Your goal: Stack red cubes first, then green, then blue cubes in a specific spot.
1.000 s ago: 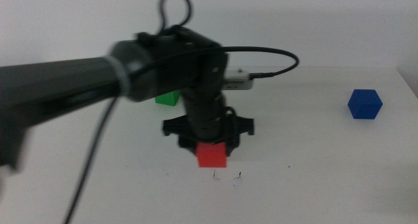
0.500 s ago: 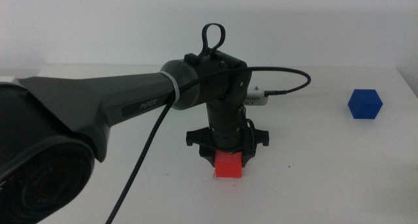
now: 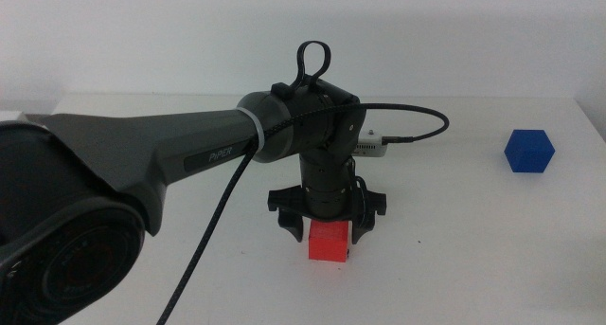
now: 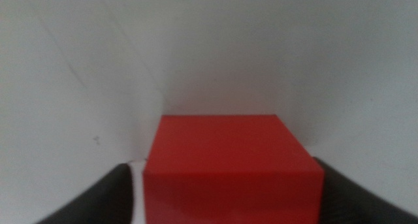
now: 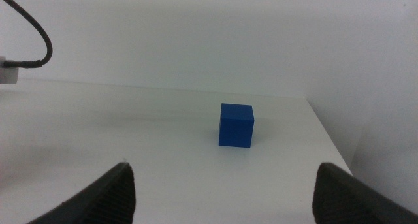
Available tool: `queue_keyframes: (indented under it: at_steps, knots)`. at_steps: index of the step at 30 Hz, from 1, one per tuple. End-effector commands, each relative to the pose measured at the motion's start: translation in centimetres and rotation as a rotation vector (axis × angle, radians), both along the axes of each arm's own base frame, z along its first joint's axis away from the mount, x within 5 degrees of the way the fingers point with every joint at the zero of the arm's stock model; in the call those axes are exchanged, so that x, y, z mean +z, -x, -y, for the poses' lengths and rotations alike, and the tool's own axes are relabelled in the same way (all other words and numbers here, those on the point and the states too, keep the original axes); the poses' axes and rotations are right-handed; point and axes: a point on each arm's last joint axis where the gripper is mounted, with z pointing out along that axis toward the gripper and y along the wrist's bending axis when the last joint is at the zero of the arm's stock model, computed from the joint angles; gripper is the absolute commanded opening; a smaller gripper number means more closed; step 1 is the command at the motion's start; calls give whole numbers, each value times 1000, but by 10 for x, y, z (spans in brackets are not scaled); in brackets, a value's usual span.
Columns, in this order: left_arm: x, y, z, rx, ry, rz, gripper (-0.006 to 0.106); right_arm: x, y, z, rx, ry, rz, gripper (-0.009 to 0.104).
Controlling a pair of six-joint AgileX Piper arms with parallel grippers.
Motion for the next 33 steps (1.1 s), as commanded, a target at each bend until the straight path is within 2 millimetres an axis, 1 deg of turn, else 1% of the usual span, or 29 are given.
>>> queue_keyframes:
  at_steps: [1,3,4,7,9,11,13,15,17,19,21,23,28,33]
  knots:
    - [9,-1,-1,-12,-4,26,94,0,0,1,-9,7,14,93]
    - [21,-1,-5,-11,-5,37,94,0,0,1,-9,7,14,93]
    - [29,-1,-8,-6,4,49,94,0,0,1,-9,7,14,93]
    - [64,-1,-20,-2,47,120,94,0,0,1,-9,7,14,93]
    - [87,-5,-34,5,63,186,94,0,0,1,-9,7,14,93]
    - [107,-15,-54,19,75,260,94,0,0,1,-9,7,14,93]
    - [118,-31,-76,39,72,301,94,0,0,1,-9,7,14,93]
    - [121,-54,-95,42,63,338,94,0,0,1,-9,7,14,93]
    - [120,-77,-112,18,54,375,94,0,0,1,-9,7,14,93]
    - [116,-97,-122,7,61,390,94,0,0,1,-9,7,14,93]
    - [108,-116,-130,-14,59,399,94,0,0,1,-9,7,14,93]
    - [95,-133,-134,-29,67,386,94,0,0,1,-9,7,14,93]
    - [57,-161,-136,-45,110,340,94,0,0,1,-9,7,14,93]
    - [23,-176,-138,-51,90,344,94,0,0,1,-9,7,14,93]
